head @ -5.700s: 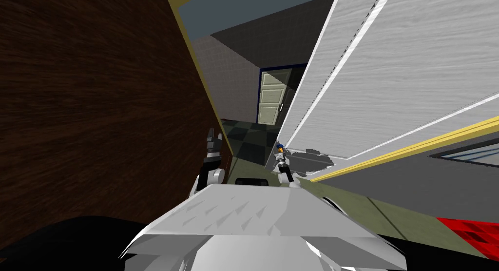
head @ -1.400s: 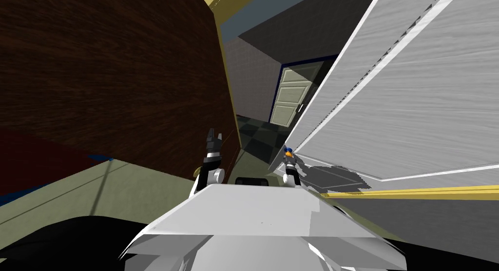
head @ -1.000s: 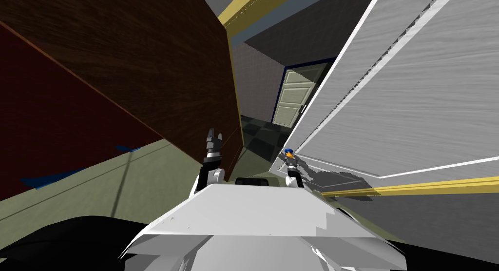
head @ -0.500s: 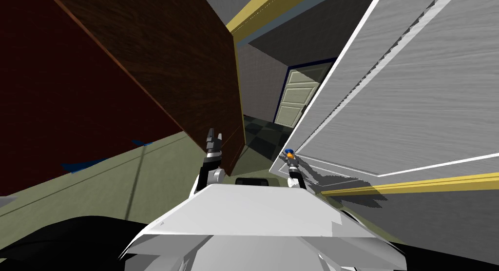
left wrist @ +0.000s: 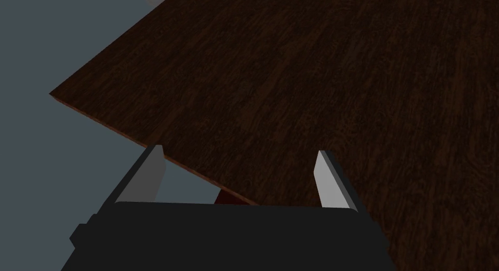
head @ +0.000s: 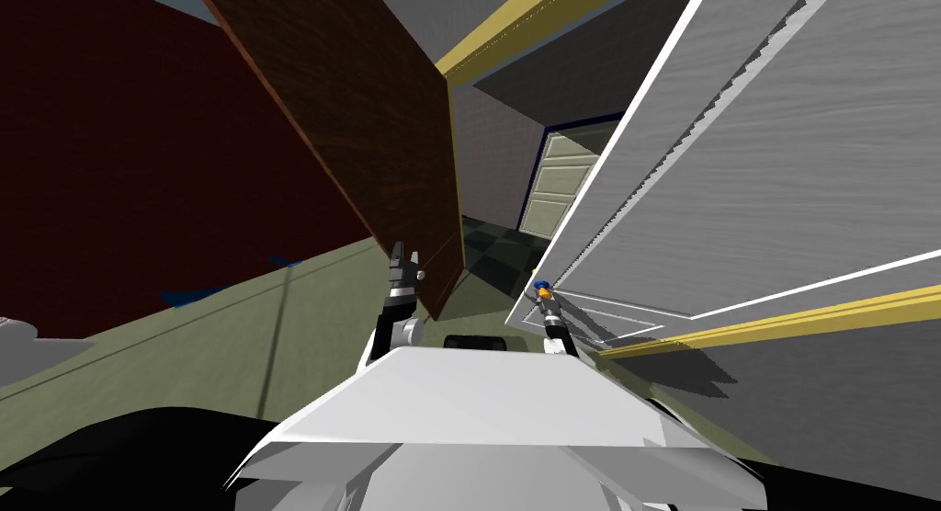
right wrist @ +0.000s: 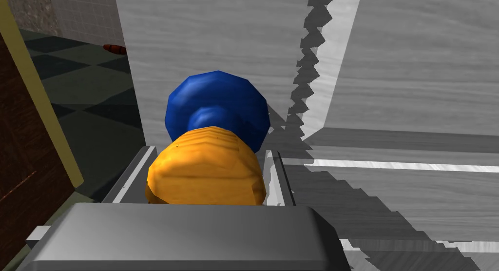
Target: Pull the door open
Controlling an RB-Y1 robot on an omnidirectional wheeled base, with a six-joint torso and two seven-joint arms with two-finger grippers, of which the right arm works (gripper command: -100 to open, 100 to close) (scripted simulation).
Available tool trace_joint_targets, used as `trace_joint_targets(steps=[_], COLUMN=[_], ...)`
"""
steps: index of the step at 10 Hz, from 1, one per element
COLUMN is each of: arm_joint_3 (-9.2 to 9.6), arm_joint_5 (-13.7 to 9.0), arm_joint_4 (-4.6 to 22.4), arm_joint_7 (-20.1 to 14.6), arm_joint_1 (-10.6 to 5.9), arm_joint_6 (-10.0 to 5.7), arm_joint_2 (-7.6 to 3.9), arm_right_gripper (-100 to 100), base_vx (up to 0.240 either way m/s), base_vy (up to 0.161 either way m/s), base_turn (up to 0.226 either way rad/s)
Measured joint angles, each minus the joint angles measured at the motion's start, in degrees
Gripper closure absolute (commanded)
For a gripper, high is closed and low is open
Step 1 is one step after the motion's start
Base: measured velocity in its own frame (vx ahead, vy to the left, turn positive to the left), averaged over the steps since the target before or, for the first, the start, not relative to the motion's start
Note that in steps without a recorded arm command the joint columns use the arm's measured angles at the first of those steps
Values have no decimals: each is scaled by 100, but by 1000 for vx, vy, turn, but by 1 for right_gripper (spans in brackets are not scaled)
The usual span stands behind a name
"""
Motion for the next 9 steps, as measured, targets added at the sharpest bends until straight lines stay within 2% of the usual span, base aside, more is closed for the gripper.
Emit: trace_joint_targets(steps=[1, 3, 4, 5, 9], arm_joint_3=[83, 246, 269, 321, 617], arm_joint_5=[43, 133, 145, 166, 303], arm_joint_4=[-97, -72, -64, -95, -75], arm_joint_7=[-84, -227, -238, -289, -628], arm_joint_1=[62, 67, 82, 124, 262], arm_joint_6=[-18, -104, -101, -129, -427], arm_joint_2=[-66, -124, -114, -173, -412], arm_right_gripper=[100, 100, 100, 100, 100], base_vx=[-221, -161, -163, -230, -216], base_vy=[-50, -39, -21, -21, -61], base_turn=[61, 37, 93, 144, 95])
